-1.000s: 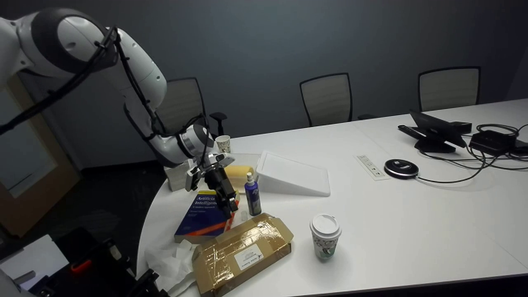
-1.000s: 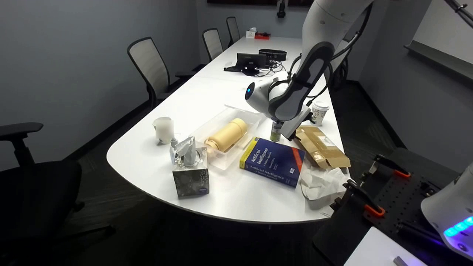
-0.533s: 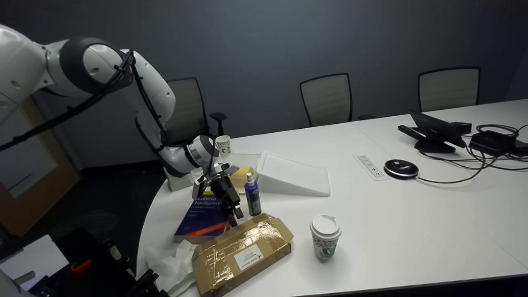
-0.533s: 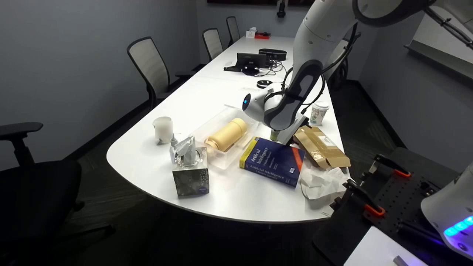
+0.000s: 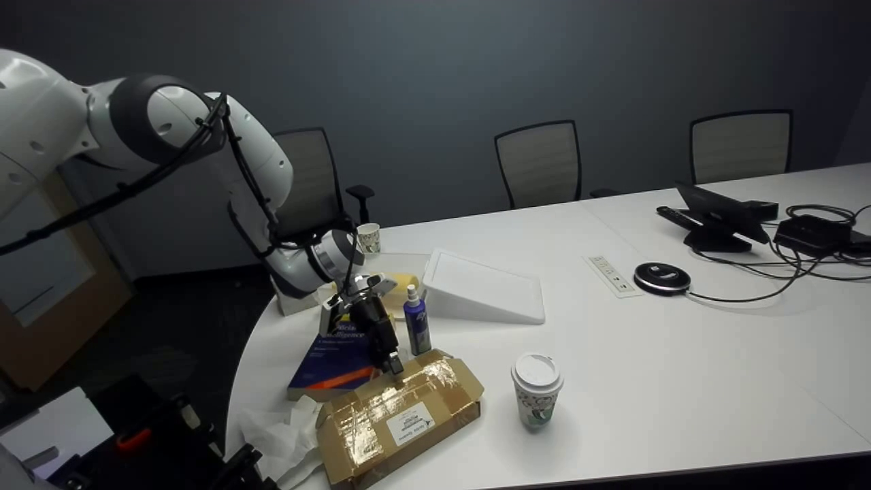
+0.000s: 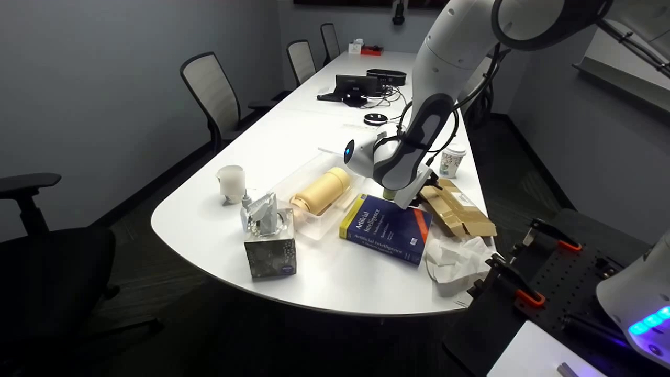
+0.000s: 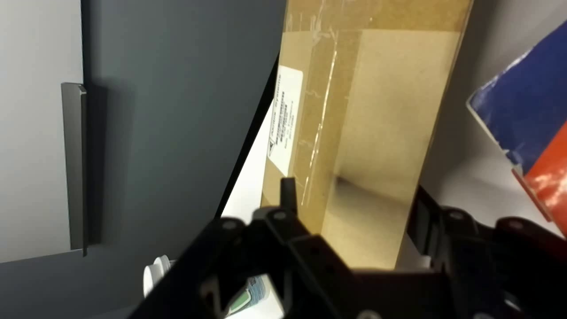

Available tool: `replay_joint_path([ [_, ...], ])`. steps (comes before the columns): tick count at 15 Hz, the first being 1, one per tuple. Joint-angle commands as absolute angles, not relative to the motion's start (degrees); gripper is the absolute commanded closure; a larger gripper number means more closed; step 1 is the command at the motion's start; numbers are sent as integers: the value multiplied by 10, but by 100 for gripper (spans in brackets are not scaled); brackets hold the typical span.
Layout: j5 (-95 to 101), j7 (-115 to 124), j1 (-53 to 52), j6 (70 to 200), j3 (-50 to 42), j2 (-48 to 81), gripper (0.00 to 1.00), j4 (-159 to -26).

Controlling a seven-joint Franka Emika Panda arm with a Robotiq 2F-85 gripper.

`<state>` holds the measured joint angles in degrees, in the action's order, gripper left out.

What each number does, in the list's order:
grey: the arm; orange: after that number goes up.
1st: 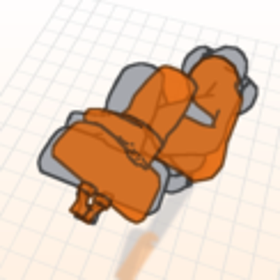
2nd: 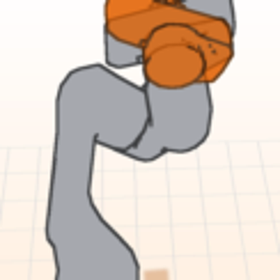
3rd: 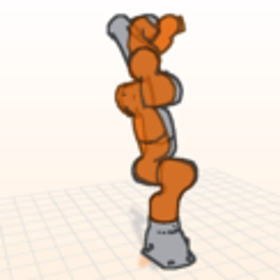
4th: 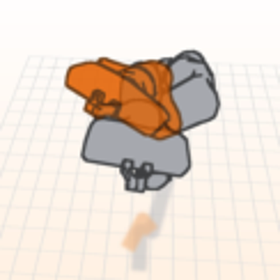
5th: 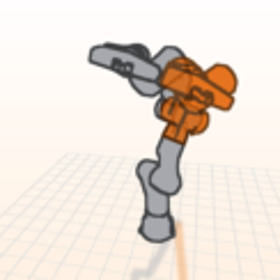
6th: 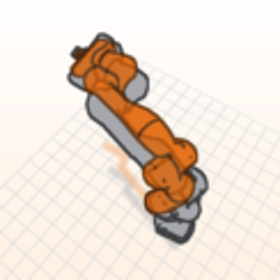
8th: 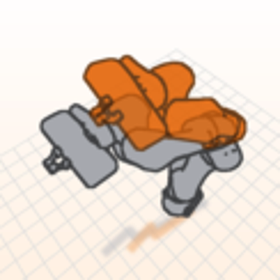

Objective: Open the box

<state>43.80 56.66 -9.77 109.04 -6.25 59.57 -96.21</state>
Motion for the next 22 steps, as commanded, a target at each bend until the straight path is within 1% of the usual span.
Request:
replay_joint_path([
  [1,429,571,-110,1071,-73,601,71,-957],
  [2,428,572,-111,1071,-72,600,80,-959],
  [5,428,572,-111,1073,-71,591,99,-963],
  [8,427,578,-103,1085,-75,561,100,-983],
  [9,426,581,-100,1088,-77,550,99,-990],
  [14,427,574,-70,1130,-80,458,99,-1056],
  [18,428,579,-32,1216,-82,382,99,-1135],
  [22,431,575,8,1343,-95,316,99,-1223],
])
